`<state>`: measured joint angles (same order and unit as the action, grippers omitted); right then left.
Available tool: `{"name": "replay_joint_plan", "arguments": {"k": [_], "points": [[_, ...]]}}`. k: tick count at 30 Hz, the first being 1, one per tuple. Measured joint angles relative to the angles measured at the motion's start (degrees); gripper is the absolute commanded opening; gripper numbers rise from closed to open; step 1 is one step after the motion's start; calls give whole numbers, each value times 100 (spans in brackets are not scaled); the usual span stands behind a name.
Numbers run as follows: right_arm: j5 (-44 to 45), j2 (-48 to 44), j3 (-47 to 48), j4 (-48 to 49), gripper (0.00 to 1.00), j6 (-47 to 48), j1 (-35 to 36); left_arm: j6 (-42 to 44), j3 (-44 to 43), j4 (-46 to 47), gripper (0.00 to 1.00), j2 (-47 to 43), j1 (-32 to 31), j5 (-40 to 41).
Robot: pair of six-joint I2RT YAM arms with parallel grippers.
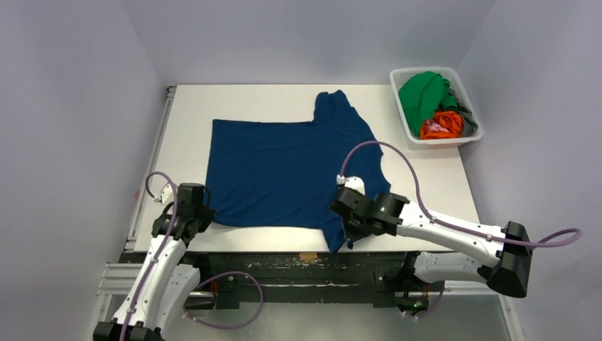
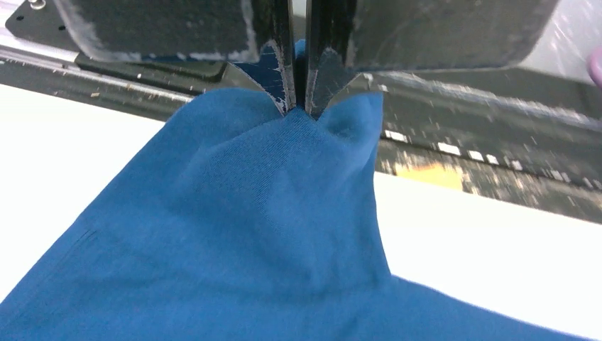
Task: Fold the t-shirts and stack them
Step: Grab the side of the flattened tshirt closest away from the robot with both arms, then fold the flattened tshirt in 1/3 of the way
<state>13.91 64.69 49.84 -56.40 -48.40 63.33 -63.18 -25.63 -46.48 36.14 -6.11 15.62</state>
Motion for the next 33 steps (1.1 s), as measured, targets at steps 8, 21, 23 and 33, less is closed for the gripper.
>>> {"name": "replay_joint_plan", "arguments": {"k": [8, 21, 23, 33], "points": [[789, 9, 520, 284, 0, 164, -1163, 109, -452, 520, 0, 1023, 0, -90], [1202, 1054, 1884, 765, 0, 1097, -2494, 142, -1644, 911, 0, 2629, 35, 142], [1185, 1300, 2013, 807, 0, 1202, -2651, 151, -1843, 927, 0, 2905, 55, 175], [833, 3150, 3283, 970, 0, 1871, -3462, 310, -2977, 1056, 0, 4566, 264, 256]]}}
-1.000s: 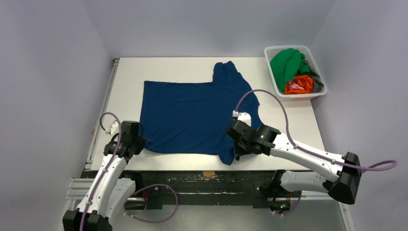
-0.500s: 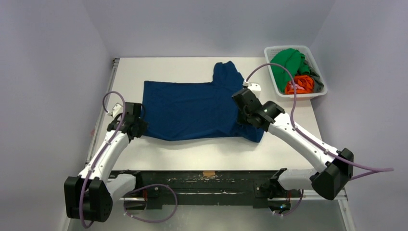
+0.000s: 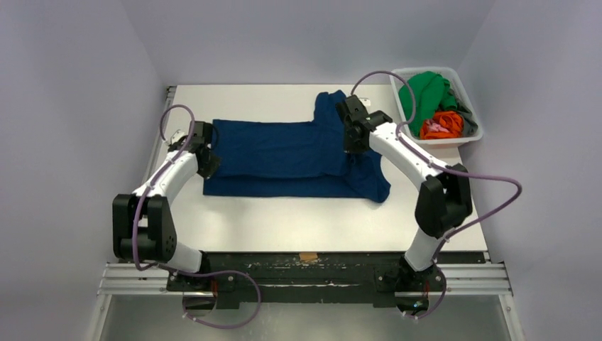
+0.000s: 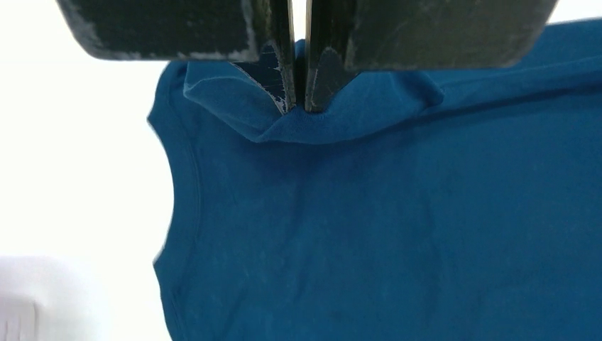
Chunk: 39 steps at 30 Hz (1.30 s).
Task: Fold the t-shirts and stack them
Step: Fold the flattened tshirt in 1/3 of the way
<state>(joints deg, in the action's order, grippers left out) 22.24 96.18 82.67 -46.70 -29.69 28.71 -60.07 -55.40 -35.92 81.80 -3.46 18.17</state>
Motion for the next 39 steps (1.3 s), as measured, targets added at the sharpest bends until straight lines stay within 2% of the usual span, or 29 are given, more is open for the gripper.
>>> {"name": "replay_joint_plan", "arguments": {"k": [1, 2, 4, 5, 6, 8, 9, 11, 13, 16, 23, 26, 34, 39], "points": [[-76, 256, 227, 11, 1, 103, -76, 26, -111, 0, 0, 188, 22, -2], [-118, 538, 490, 22, 4, 238, -153, 63, -245, -7, 6, 393, 50, -11], [-203, 1088, 1043, 48, 10, 568, -293, 107, -522, -15, 27, 765, 85, -17], [-236, 1364, 1314, 76, 16, 741, -350, 136, -660, -20, 35, 927, 96, -15], [-247, 1626, 1611, 70, 26, 918, -400, 142, -796, -13, 50, 1073, 111, -17], [-247, 2210, 2323, 17, 46, 1346, -474, 177, -1025, -22, 73, 1300, 127, -17], [-251, 2485, 2673, 39, 55, 1547, -496, 201, -1130, -33, 82, 1379, 136, -17], [-236, 2903, 3233, 26, 75, 1862, -525, 234, -1285, -59, 93, 1440, 144, -22], [-208, 3117, 3536, 33, 85, 2079, -531, 275, -1401, -96, 96, 1427, 149, -13], [-240, 2970, 3335, 181, 90, 2173, -522, 343, -1425, -118, 100, 1311, 153, -22], [-1027, 1045, 647, 1327, 93, 1440, -520, 708, -907, 258, 100, 588, 153, -686], [-1467, 715, -42, 1655, 92, 1051, -520, 868, -614, 385, 100, 507, 153, -1032], [-2249, 1473, -313, 2092, 89, 632, -520, 1043, -33, 514, 100, 411, 153, -1443], [-2389, 2288, 557, 2159, 89, 520, -514, 1045, 92, 629, 100, 262, 153, -1547]]}}
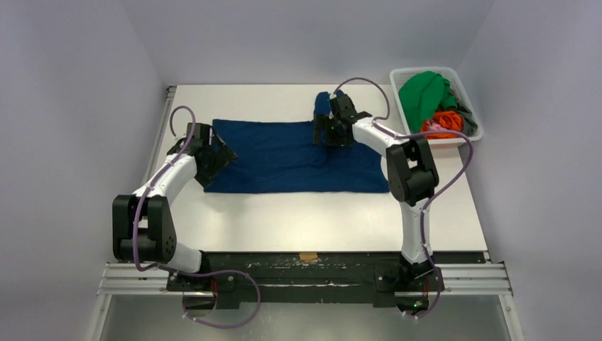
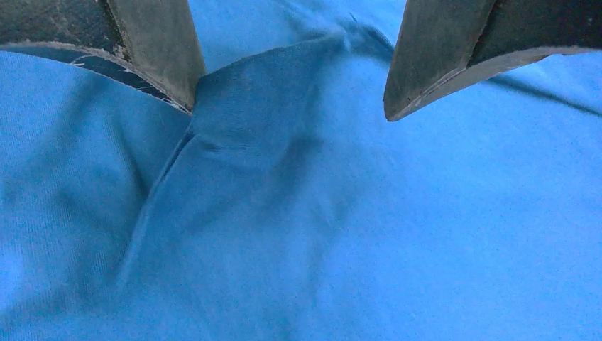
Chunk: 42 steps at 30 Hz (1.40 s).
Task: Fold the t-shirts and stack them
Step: Fold the flattened tshirt in 1/3 of the way
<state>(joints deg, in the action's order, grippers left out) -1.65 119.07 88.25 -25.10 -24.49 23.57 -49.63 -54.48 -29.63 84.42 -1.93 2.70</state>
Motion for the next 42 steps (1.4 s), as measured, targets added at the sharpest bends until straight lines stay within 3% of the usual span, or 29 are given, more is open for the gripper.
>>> {"name": "replay_joint_plan", "arguments": {"k": [5, 10, 14, 19, 23, 27, 33, 42], "points": [[-219, 785, 1287, 356, 89, -155, 15, -2, 0, 37, 100, -63, 0, -4], [-258, 765, 1467, 496, 90, -238, 81, -2, -4, 52, 100, -74, 0, -48], [109, -98, 481, 581, 93, -247, 92, -2, -87, 245, 100, 74, 0, -348], [570, -964, -662, 623, 93, -402, 39, -28, -498, 717, 100, 1008, -68, -997], [669, -1080, -1410, 573, 93, -595, -46, -31, -737, 833, 100, 1641, -343, -1215], [693, -1167, -1797, 586, 93, -750, -66, -31, -782, 879, 100, 1648, -627, -1233], [726, -1858, -2704, 673, 93, -1025, -61, -74, -216, 1235, 100, 1285, -857, -1220], [973, -2830, -3775, 575, 94, -1434, -57, -389, 1414, 1965, 100, -72, -1327, -1207]]}}
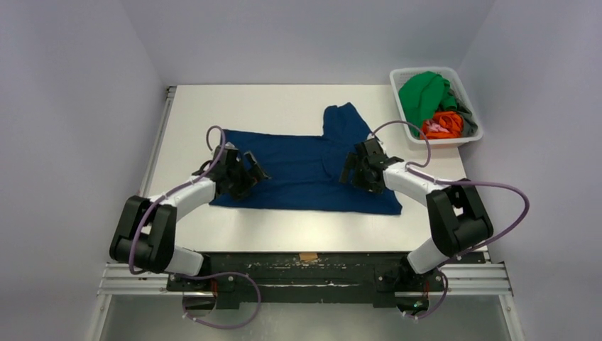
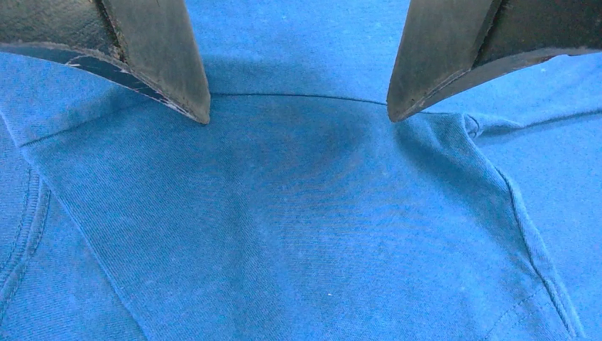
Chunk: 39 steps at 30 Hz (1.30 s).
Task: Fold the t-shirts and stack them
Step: Fold the flattened tshirt in 1/3 of the way
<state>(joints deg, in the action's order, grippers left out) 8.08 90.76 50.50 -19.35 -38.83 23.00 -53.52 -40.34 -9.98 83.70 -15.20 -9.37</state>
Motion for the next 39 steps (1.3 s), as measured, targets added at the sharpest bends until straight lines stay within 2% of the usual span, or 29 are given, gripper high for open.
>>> {"name": "replay_joint_plan", "arguments": {"k": [9, 14, 19, 27, 34, 39], "points": [[188, -975, -901, -168, 94, -103, 13, -763, 1519, 61, 100, -1888, -957, 313], [221, -1154, -1054, -229, 94, -101, 13, -1510, 2092, 20, 100, -2730, -1497, 673], [229, -1281, -1137, -310, 94, -107, 13, -2000, 2297, -203, 100, -3230, -1882, 990], [168, -2175, -1784, -431, 94, -240, 20, -2173, 2253, -470, 100, -3294, -1971, 1172], [140, -2461, -1906, -627, 93, -282, 20, -2162, 2223, -527, 100, -3318, -2020, 1185], [166, -2627, -1895, -925, 96, -269, 17, -1902, 1958, -1191, 100, -3460, -2052, 1342]]}}
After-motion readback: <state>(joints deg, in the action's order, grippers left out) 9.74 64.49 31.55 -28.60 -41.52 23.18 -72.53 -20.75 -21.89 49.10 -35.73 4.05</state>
